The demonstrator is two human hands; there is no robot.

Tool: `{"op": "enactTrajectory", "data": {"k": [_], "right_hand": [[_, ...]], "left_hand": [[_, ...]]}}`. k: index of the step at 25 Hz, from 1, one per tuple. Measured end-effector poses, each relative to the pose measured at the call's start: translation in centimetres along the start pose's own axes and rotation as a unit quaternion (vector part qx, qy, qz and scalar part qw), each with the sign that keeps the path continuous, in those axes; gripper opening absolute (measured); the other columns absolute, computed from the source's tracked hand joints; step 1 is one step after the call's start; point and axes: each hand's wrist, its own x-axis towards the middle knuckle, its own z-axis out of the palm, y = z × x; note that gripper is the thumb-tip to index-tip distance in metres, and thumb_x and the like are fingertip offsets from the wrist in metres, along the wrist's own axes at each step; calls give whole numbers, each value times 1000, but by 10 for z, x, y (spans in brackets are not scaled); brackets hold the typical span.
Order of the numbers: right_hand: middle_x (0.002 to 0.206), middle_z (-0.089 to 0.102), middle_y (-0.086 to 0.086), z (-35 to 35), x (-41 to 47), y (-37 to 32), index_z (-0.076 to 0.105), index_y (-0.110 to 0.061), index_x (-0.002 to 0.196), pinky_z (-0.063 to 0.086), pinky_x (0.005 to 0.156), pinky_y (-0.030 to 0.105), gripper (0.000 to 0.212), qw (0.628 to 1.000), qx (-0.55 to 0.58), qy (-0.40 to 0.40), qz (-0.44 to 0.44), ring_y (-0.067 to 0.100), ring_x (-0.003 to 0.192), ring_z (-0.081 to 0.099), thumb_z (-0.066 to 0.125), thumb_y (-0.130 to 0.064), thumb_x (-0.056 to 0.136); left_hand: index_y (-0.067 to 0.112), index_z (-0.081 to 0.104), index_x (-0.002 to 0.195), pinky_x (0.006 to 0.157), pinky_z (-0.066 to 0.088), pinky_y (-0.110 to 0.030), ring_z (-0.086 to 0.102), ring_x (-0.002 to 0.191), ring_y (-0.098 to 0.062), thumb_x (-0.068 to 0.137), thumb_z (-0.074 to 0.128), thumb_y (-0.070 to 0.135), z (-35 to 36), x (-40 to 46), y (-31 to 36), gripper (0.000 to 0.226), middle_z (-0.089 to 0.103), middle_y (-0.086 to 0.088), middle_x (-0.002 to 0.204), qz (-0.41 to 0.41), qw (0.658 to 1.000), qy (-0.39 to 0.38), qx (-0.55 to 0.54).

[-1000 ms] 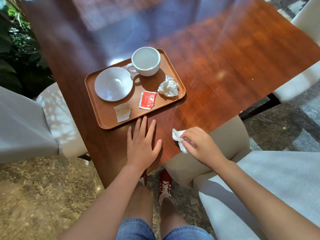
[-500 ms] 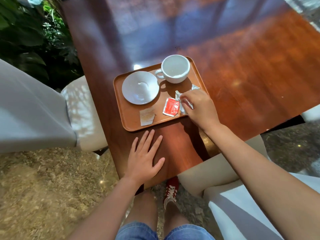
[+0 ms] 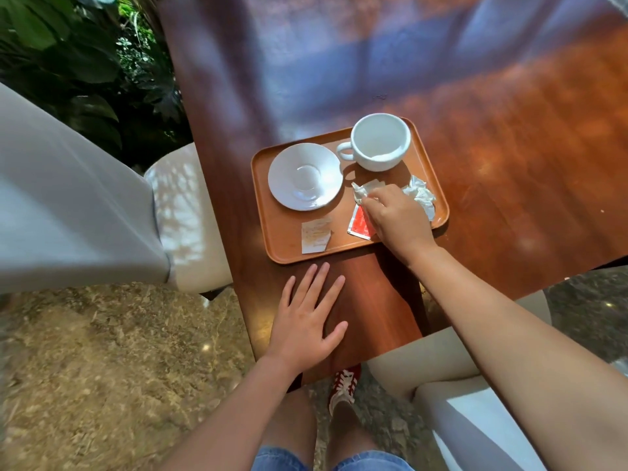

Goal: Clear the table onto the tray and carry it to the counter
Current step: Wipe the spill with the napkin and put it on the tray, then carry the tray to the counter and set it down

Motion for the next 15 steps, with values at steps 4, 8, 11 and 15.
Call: {"op": "enactTrajectory", "data": {"k": [4, 8, 11, 15], "right_hand": [[104, 67, 20, 1, -11, 1, 61, 2, 106, 49, 83, 44, 22, 998, -48, -26, -24, 37, 97, 60, 55, -8, 87], [120, 62, 18, -9, -17, 1, 56, -5, 116, 38, 103, 49, 28, 998, -52, -37, 13, 35, 114, 54, 51, -18, 91], [116, 65, 21, -24, -21, 3, 60, -4, 111, 42, 98, 51, 27, 999, -50, 0, -10, 37, 110, 58, 59, -15, 86], [105, 67, 21, -47, -17, 31, 63, -3, 106, 48, 84, 47, 25, 994, -56, 90, 11, 39, 96, 62, 55, -12, 83]], "left_hand": [[33, 10, 147, 115, -2, -40, -2, 144, -16, 86, 38, 54, -2, -1, 1, 70, 7, -1, 157, -1, 1000, -19, 3], [33, 7, 147, 115, 0, -43, -12, 142, -14, 88, 32, 54, -11, 2, 2, 68, 0, 0, 157, -1, 998, -54, 9], [27, 20, 146, 115, 10, -43, 0, 144, -17, 87, 33, 51, -28, 5, 9, 65, 13, -4, 158, -10, 998, -67, -11], [12, 55, 124, 93, 43, -40, 48, 122, -23, 83, 50, 38, -64, 25, -1, 48, 56, -10, 128, 31, 993, 98, -57]]}}
